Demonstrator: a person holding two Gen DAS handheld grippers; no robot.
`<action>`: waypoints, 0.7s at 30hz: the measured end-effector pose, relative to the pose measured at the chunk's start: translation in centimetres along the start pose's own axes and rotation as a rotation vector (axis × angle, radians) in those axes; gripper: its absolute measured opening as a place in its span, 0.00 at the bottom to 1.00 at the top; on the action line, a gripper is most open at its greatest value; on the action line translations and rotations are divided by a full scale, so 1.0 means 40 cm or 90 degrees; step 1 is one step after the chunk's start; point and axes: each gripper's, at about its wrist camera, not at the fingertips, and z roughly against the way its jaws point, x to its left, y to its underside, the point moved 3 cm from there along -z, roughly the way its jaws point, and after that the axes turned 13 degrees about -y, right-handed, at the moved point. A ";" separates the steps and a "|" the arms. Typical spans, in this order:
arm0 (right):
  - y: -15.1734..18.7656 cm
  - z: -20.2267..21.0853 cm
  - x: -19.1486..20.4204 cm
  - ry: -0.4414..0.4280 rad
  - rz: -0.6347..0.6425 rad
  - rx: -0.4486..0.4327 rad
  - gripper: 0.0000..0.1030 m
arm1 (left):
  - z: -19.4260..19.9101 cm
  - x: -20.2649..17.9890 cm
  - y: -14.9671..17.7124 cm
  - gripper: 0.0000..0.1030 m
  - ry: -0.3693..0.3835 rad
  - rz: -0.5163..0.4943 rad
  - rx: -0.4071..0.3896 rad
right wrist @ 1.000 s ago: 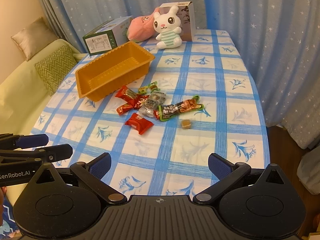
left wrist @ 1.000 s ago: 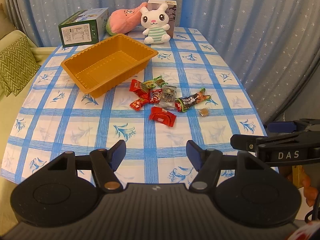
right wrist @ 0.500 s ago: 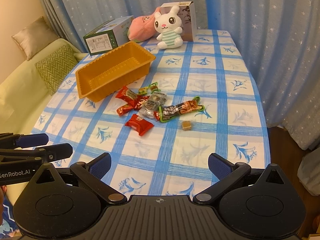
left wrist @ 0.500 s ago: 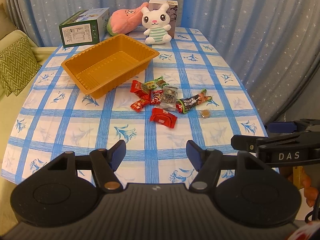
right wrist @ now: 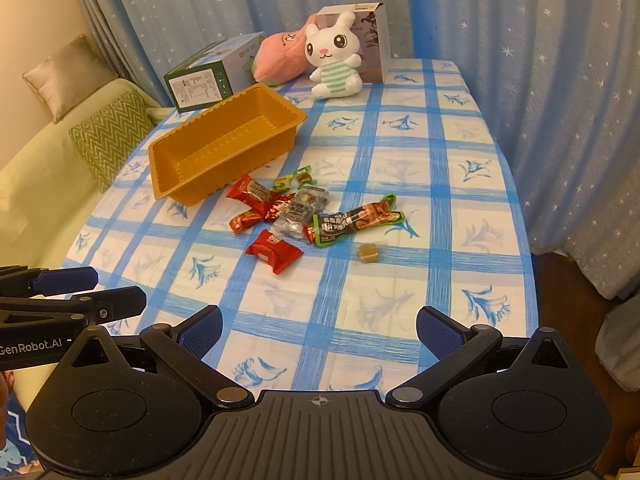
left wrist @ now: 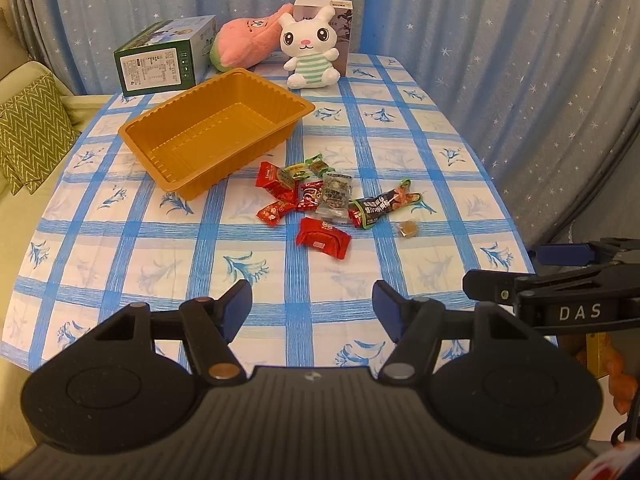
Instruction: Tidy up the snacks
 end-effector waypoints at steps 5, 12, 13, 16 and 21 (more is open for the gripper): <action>-0.002 -0.001 -0.003 0.000 -0.001 0.000 1.00 | 0.000 -0.001 0.000 0.62 -0.001 0.000 0.000; -0.001 0.001 -0.005 -0.001 0.000 0.000 1.00 | 0.000 -0.002 -0.001 0.62 -0.001 0.000 0.001; -0.001 0.001 -0.005 -0.001 0.000 0.000 1.00 | 0.000 -0.002 -0.001 0.62 -0.002 0.000 0.001; 0.000 0.002 -0.006 -0.002 0.000 0.000 1.00 | 0.000 -0.003 -0.001 0.62 -0.002 0.000 0.001; 0.000 0.002 -0.006 -0.002 0.000 0.000 1.00 | 0.000 -0.003 -0.001 0.62 -0.002 0.000 0.001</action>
